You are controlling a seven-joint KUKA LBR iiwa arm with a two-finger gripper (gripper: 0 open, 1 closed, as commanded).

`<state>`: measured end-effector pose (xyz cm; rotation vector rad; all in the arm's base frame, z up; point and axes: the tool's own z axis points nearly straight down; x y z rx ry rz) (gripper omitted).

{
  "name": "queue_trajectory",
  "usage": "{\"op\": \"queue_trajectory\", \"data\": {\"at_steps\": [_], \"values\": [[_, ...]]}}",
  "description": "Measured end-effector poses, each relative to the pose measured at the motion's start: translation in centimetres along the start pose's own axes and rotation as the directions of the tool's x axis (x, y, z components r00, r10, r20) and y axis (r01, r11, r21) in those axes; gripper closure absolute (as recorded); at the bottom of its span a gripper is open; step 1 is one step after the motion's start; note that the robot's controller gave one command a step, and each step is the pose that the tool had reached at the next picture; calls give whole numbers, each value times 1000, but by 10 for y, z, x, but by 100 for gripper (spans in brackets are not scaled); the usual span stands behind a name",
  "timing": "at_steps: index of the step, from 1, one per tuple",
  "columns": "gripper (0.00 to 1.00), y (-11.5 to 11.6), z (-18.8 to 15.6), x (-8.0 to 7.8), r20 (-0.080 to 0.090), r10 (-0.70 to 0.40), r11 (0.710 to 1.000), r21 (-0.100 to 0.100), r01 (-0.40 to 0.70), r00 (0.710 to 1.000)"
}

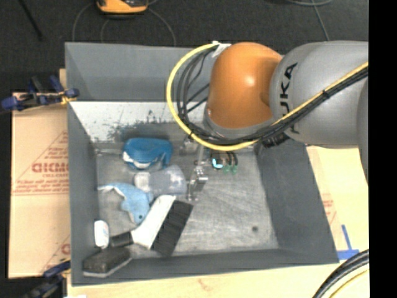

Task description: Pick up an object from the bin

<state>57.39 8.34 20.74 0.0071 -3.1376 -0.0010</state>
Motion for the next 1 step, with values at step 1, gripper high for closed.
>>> {"op": "queue_trajectory", "data": {"at_steps": [1], "values": [[0, 0, -5, -2, 8, 2, 1000, 0, -2, 1000]]}}
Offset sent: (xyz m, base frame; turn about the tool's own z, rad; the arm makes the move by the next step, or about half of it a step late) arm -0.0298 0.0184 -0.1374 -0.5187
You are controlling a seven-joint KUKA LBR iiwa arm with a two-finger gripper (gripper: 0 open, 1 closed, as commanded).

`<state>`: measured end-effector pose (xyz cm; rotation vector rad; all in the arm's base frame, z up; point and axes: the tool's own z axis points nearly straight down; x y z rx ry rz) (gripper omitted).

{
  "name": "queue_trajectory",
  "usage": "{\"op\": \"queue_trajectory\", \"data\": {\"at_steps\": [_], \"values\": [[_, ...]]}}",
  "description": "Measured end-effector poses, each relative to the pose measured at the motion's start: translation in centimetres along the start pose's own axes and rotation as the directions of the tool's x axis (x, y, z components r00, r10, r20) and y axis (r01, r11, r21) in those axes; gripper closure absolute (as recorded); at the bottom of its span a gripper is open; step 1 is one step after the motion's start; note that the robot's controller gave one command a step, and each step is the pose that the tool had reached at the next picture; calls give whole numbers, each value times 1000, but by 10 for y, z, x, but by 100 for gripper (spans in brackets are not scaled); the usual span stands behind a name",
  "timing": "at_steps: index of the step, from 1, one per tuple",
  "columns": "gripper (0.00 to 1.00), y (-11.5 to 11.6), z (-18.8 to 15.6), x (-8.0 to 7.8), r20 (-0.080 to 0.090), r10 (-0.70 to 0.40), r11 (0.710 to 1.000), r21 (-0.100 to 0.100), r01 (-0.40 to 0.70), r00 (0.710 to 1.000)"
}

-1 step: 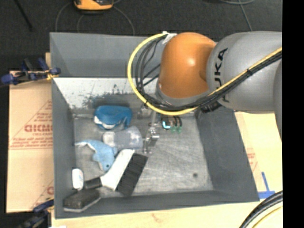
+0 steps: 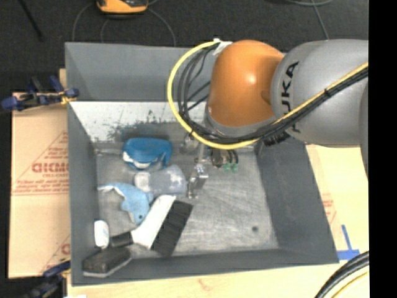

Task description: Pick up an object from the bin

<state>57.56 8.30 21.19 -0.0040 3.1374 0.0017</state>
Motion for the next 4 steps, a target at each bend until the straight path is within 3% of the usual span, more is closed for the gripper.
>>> {"op": "queue_trajectory", "data": {"at_steps": [1, 2, 3, 4], "values": [[0, 4, 31, 6, 3, -117, 993, 2, 117, 993], [0, 32, 74, 39, 0, -344, 939, 1, 344, 939], [0, 58, 111, 67, -3, -364, 931, -2, 364, 931], [0, 44, 131, 47, -2, -615, 789, -1, 615, 789]]}}
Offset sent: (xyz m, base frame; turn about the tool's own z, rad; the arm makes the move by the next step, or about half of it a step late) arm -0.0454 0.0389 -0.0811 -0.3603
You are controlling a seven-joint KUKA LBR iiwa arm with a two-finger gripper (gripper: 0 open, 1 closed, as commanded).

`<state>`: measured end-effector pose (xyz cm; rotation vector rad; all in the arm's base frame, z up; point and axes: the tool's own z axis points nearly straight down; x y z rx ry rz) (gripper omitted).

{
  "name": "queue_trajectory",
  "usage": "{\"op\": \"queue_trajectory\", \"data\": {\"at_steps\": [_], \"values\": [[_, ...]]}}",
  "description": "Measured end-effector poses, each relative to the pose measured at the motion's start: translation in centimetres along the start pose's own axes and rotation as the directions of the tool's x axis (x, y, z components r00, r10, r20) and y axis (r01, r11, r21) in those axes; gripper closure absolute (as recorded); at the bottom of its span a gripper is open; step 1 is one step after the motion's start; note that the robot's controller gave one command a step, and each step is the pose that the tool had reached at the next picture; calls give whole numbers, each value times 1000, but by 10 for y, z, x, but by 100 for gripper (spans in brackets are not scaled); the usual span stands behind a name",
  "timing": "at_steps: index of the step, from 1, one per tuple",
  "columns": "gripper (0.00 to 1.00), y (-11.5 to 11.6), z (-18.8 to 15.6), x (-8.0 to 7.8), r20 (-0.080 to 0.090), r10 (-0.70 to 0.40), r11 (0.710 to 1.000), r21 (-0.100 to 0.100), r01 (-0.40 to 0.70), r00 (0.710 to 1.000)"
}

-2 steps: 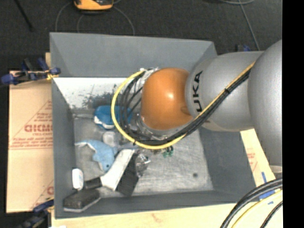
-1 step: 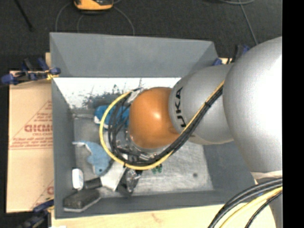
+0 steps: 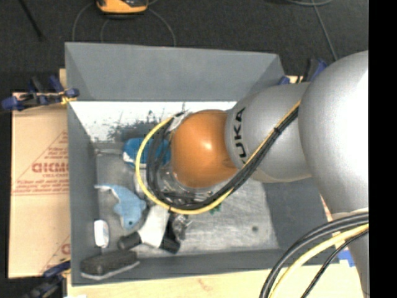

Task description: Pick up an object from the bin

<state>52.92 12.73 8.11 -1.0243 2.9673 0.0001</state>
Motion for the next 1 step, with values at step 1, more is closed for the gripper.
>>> {"op": "queue_trajectory", "data": {"at_steps": [1], "values": [[100, -5, 6, 4, 6, 257, 966, 2, -257, 966]]}}
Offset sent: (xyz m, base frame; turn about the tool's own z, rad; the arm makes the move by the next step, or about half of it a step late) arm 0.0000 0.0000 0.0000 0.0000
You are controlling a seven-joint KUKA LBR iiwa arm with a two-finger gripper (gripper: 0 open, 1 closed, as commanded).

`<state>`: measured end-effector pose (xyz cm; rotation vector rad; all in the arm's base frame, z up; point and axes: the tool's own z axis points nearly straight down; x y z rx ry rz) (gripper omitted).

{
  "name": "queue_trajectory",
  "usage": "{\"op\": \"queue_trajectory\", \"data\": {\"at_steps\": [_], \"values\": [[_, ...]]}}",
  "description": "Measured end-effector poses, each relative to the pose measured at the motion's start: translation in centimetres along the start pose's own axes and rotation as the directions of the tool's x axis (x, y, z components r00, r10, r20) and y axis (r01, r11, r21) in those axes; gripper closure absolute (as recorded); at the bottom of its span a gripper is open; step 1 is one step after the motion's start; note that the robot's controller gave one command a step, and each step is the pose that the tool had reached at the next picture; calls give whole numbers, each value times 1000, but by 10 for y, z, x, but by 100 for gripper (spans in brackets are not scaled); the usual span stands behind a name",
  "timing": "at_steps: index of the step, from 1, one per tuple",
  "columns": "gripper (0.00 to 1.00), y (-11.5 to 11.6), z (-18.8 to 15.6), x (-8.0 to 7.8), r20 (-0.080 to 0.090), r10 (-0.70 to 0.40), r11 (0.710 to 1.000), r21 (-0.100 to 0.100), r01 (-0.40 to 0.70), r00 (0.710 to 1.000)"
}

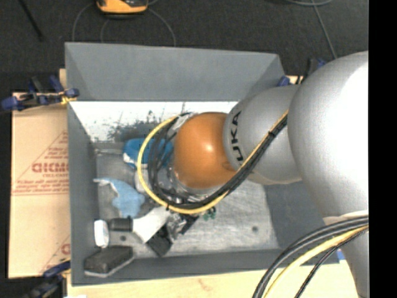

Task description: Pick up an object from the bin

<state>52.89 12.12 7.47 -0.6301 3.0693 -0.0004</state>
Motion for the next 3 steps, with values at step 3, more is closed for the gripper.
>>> {"op": "queue_trajectory", "data": {"at_steps": [3], "values": [[100, 0, -7, 2, -7, 1, 1000, -2, -1, 1000]]}}
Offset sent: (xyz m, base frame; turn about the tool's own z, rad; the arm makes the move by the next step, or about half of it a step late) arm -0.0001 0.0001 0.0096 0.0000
